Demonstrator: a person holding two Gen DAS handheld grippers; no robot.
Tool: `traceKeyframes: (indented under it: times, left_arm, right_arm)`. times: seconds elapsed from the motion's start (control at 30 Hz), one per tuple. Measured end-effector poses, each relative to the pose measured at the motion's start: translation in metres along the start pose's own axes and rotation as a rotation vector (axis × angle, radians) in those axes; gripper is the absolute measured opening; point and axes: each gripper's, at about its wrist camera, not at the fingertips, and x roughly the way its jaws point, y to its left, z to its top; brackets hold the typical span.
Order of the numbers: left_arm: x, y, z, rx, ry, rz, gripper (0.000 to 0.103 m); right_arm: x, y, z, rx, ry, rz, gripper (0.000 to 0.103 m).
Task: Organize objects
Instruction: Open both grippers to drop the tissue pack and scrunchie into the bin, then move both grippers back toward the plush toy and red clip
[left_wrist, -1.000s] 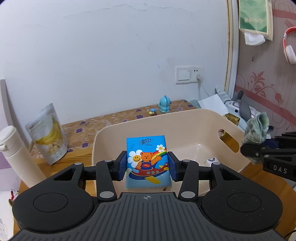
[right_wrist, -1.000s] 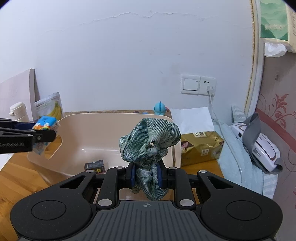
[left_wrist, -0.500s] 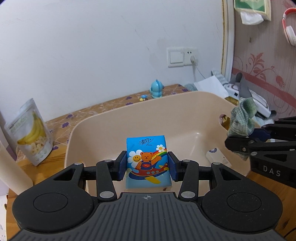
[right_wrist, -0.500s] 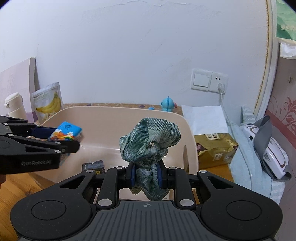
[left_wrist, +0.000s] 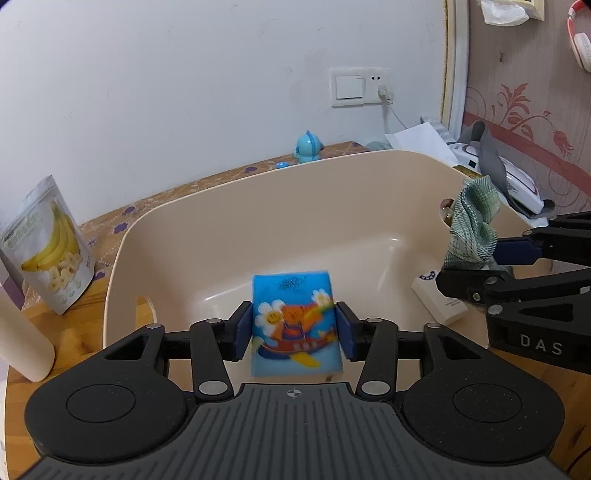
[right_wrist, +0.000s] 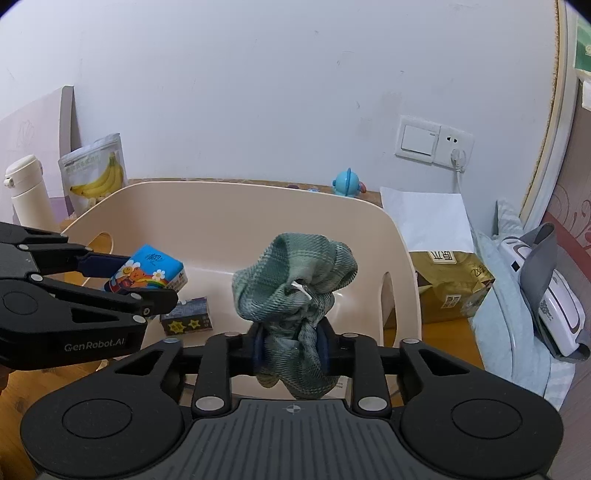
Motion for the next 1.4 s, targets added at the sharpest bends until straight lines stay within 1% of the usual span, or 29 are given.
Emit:
traceKeyframes:
  times: [0.07, 0.13, 0.2, 0.33, 0.4, 0.47, 0.67, 0.97, 1.03, 1.4]
  left_arm:
    - [-0.003, 0.001, 0.0, -0.011, -0.007, 0.007, 0.062]
    - [-0.008, 0.003, 0.0, -0.027, -0.017, 0.014, 0.07]
    - [-0.012, 0.005, 0.001, -0.037, -0.024, 0.016, 0.072]
    - [-0.022, 0.007, 0.0, -0.044, -0.043, 0.028, 0.076]
    - [-0.029, 0.009, 0.0, -0.053, -0.055, 0.029, 0.077]
    - [-0.036, 0.01, 0.0, -0.067, -0.066, 0.034, 0.078]
    - [-0.055, 0.012, -0.003, -0.075, -0.09, 0.037, 0.079]
    - [-0.083, 0.011, -0.014, -0.057, -0.107, 0.047, 0.081]
    - [-0.089, 0.01, -0.018, -0.052, -0.11, 0.046, 0.084]
    - [-0.109, 0.009, -0.039, -0.042, -0.109, 0.054, 0.084]
  right_arm:
    - [-0.003, 0.0, 0.0, 0.001, -0.003, 0.0, 0.048]
    - [-0.005, 0.001, -0.001, 0.002, -0.002, -0.004, 0.054]
    - [-0.009, 0.001, -0.001, 0.008, -0.011, -0.009, 0.07]
    - [-0.021, 0.002, 0.002, 0.014, -0.041, -0.022, 0.078]
    - [-0.027, 0.002, 0.003, 0.015, -0.054, -0.025, 0.087]
    - [-0.034, 0.002, 0.003, 0.015, -0.069, -0.026, 0.092]
    - [-0.052, 0.002, 0.0, 0.028, -0.095, -0.027, 0.099]
    - [-0.07, 0.003, -0.013, 0.057, -0.092, -0.034, 0.1]
    - [-0.074, 0.004, -0.017, 0.062, -0.087, -0.032, 0.101]
    - [-0.097, 0.016, -0.034, 0.051, -0.08, -0.028, 0.103]
